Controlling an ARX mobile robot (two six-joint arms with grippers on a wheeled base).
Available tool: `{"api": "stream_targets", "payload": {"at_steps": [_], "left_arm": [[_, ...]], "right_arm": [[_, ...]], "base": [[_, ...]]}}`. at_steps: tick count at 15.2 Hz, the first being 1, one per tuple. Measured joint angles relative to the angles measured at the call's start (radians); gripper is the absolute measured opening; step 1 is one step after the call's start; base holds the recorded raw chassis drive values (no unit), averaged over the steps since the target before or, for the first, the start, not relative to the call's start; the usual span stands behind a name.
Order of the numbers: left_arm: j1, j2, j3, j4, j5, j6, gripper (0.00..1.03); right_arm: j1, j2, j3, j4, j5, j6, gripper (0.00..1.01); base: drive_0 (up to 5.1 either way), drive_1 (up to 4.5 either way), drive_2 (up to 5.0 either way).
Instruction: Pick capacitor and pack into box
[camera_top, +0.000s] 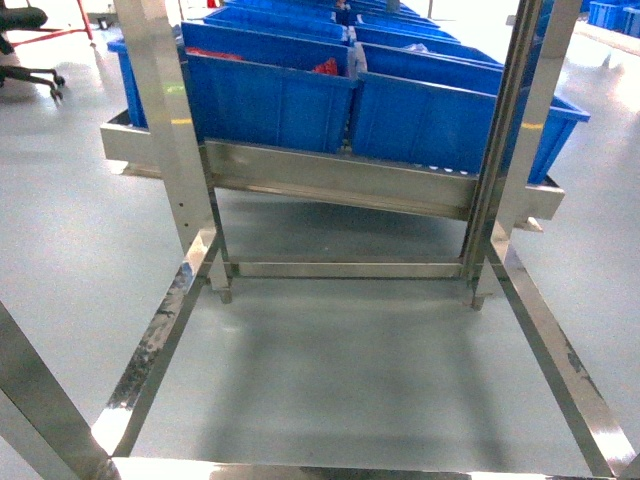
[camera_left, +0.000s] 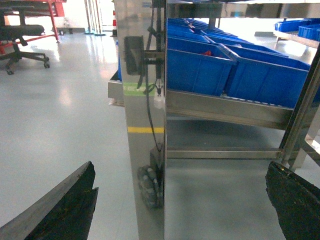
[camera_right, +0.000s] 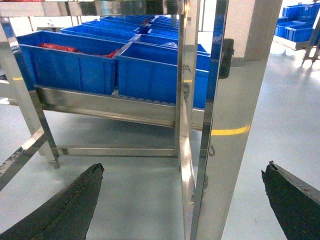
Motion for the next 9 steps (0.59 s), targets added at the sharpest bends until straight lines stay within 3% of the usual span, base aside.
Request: {"api": "stream_targets", "payload": {"at_steps": [9], "left_arm": [[0.000, 0.000, 0.000, 0.000, 0.000, 0.000, 0.98]], "right_arm": [[0.000, 0.000, 0.000, 0.000, 0.000, 0.000, 0.98]], "base": [[0.0, 0.00, 0.0]]}}
